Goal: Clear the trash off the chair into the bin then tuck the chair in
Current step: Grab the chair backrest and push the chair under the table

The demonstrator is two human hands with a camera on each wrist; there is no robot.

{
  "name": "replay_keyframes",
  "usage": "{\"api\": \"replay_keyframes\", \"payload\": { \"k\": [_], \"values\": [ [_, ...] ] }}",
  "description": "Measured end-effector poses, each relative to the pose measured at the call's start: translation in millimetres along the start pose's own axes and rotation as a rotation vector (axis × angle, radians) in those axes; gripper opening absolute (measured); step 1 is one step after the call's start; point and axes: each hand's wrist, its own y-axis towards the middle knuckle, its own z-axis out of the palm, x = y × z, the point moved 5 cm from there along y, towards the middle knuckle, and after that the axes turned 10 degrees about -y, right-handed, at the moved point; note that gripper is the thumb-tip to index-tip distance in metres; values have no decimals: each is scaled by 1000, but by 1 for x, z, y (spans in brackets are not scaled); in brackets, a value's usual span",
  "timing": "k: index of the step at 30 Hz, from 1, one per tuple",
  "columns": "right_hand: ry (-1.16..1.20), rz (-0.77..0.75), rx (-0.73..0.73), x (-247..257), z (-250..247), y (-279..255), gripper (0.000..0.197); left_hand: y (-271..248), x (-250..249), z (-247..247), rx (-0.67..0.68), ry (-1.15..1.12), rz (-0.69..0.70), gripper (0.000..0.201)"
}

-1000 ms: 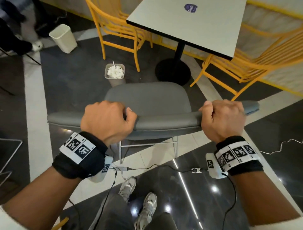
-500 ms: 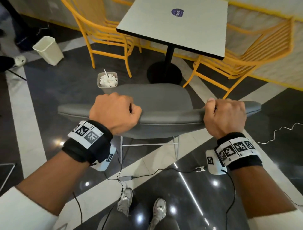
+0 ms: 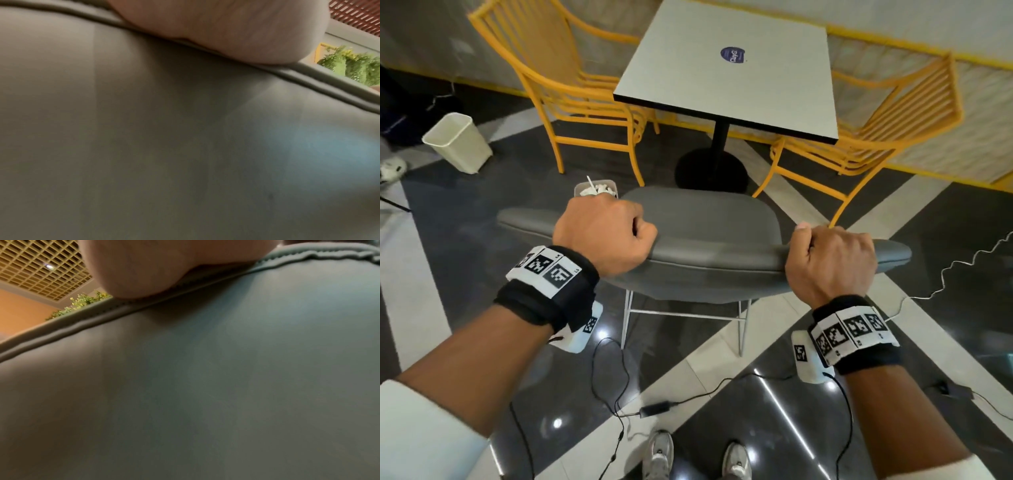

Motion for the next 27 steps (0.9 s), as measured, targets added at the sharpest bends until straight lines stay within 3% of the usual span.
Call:
{"api": "replay_keyframes", "payload": {
  "k": [5,27],
  "values": [
    [-3,74,6,1,12,21,50,35,10,5,-13,-20,10,30],
    [-27,132,18,6,63,126,45,155,27,21,-46,-92,-29,28]
  ]
}}
